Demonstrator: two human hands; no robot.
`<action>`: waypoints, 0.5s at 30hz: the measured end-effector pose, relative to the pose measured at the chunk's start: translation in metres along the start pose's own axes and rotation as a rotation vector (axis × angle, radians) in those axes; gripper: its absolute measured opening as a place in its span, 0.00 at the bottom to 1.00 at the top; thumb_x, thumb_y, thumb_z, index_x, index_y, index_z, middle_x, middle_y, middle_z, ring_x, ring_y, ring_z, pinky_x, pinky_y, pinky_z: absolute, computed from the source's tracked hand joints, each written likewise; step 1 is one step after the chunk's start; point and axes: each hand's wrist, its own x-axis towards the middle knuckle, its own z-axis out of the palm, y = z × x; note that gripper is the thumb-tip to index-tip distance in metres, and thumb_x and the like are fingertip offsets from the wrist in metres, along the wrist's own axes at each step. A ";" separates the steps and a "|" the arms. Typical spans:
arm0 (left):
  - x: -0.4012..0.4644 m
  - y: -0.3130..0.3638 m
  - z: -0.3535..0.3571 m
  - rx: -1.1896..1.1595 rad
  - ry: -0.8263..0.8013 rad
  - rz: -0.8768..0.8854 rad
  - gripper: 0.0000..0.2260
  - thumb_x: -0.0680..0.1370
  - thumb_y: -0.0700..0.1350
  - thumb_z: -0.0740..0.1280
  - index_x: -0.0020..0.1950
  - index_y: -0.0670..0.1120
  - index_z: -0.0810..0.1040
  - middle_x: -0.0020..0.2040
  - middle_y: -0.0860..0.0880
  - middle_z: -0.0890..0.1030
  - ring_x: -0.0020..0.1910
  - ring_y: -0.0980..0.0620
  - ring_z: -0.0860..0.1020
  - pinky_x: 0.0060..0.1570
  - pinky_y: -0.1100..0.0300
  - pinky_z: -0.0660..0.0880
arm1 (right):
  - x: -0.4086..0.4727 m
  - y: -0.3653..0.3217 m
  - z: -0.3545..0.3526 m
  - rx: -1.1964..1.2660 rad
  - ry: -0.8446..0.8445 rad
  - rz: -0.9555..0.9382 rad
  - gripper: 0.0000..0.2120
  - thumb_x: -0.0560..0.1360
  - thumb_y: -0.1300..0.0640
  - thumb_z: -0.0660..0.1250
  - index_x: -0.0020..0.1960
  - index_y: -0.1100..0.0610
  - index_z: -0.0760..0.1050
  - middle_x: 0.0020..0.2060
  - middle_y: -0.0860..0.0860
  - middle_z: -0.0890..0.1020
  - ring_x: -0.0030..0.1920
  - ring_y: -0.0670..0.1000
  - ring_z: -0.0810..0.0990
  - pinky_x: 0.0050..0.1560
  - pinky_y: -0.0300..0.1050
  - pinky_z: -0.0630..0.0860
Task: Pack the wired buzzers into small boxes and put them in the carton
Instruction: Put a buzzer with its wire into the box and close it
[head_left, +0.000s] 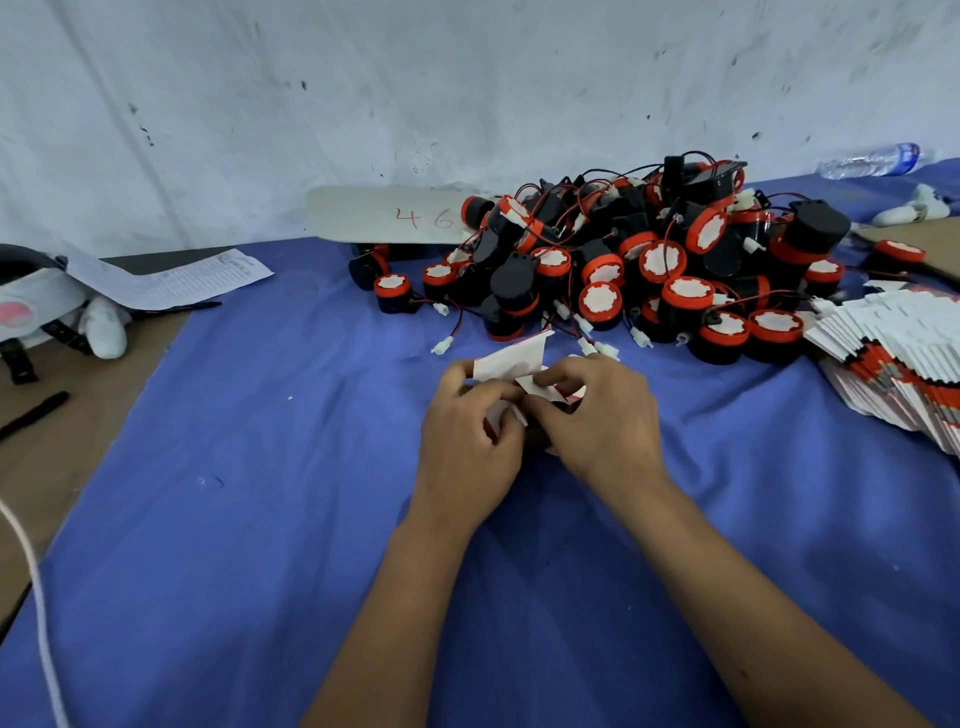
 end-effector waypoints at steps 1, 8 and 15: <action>0.000 0.000 -0.001 -0.017 -0.013 0.000 0.13 0.75 0.41 0.64 0.54 0.45 0.86 0.59 0.49 0.77 0.54 0.59 0.76 0.52 0.76 0.71 | 0.000 0.001 -0.001 -0.017 -0.016 -0.011 0.10 0.74 0.45 0.75 0.52 0.47 0.85 0.47 0.46 0.81 0.42 0.45 0.77 0.36 0.30 0.62; 0.000 0.001 -0.002 0.026 -0.111 0.019 0.20 0.78 0.43 0.59 0.65 0.56 0.82 0.61 0.51 0.75 0.55 0.59 0.76 0.54 0.78 0.68 | 0.000 0.005 -0.004 0.041 -0.050 -0.026 0.10 0.81 0.46 0.66 0.46 0.46 0.84 0.42 0.45 0.81 0.42 0.46 0.77 0.41 0.39 0.71; -0.002 0.003 0.001 0.093 -0.118 0.020 0.19 0.79 0.40 0.59 0.66 0.54 0.80 0.62 0.54 0.66 0.50 0.65 0.68 0.51 0.82 0.65 | 0.000 0.006 -0.008 0.208 -0.023 0.080 0.16 0.83 0.49 0.63 0.37 0.47 0.75 0.32 0.44 0.78 0.38 0.52 0.81 0.43 0.57 0.81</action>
